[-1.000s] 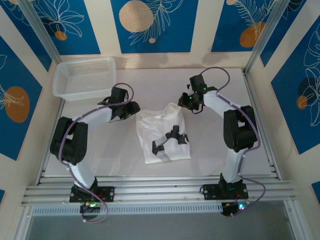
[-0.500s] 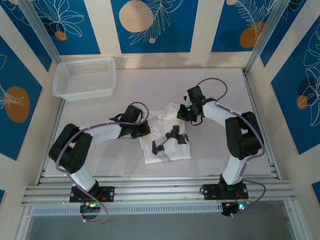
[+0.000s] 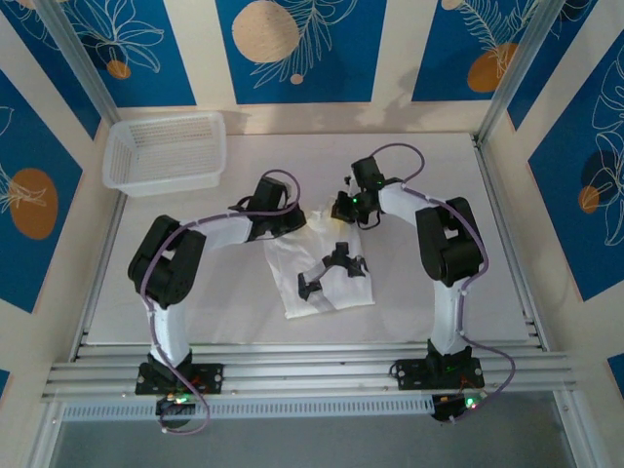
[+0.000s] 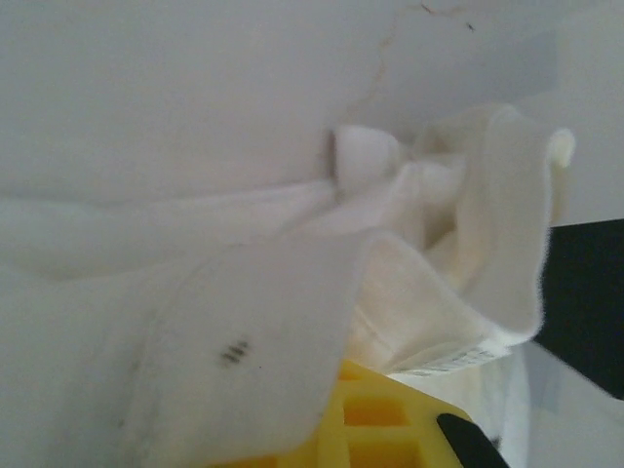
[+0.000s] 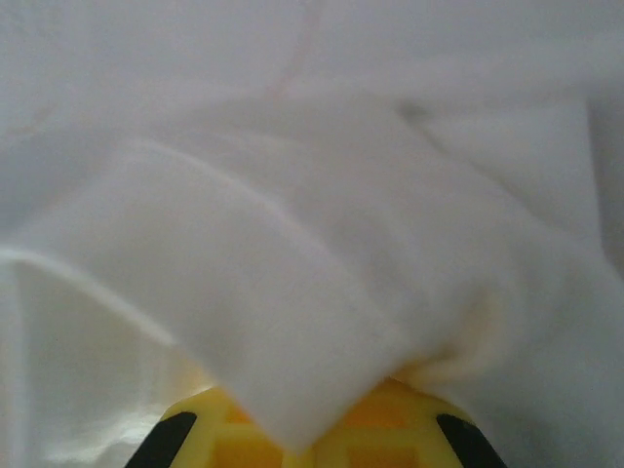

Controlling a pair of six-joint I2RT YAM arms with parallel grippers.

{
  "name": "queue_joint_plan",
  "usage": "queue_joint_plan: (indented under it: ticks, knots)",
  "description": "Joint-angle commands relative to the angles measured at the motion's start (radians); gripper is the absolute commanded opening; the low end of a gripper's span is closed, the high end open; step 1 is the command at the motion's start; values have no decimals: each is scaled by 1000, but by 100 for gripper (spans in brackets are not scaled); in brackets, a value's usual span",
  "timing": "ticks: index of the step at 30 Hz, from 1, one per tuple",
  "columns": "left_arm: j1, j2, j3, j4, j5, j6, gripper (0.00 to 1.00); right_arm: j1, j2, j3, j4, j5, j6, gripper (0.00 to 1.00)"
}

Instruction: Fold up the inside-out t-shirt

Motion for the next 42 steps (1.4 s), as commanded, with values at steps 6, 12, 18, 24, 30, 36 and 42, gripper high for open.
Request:
queue_joint_plan:
  ticks: [6, 12, 18, 24, 30, 36, 42]
  knots:
    - [120, 27, 32, 2, 15, 55, 25, -31, 102, 142, -87, -67, -17, 10]
    - [151, -83, -5, -27, 89, 119, 49, -36, 58, 181, -149, -55, -69, 17]
    - [150, -262, -152, -150, -24, 164, 58, -93, -110, 47, -66, 32, -87, 45]
    - [150, -227, -132, -246, 5, 210, 63, -114, -34, 52, -67, 64, -158, 47]
    - [150, -144, -64, -290, -25, 226, 70, -84, 91, 145, -90, -2, -195, 48]
    - [150, -48, 3, -308, -43, 227, 72, -46, 159, 195, -115, -2, -205, 36]
    - [148, 37, 80, -295, -18, 195, 59, -44, 162, 179, -112, -12, -200, 28]
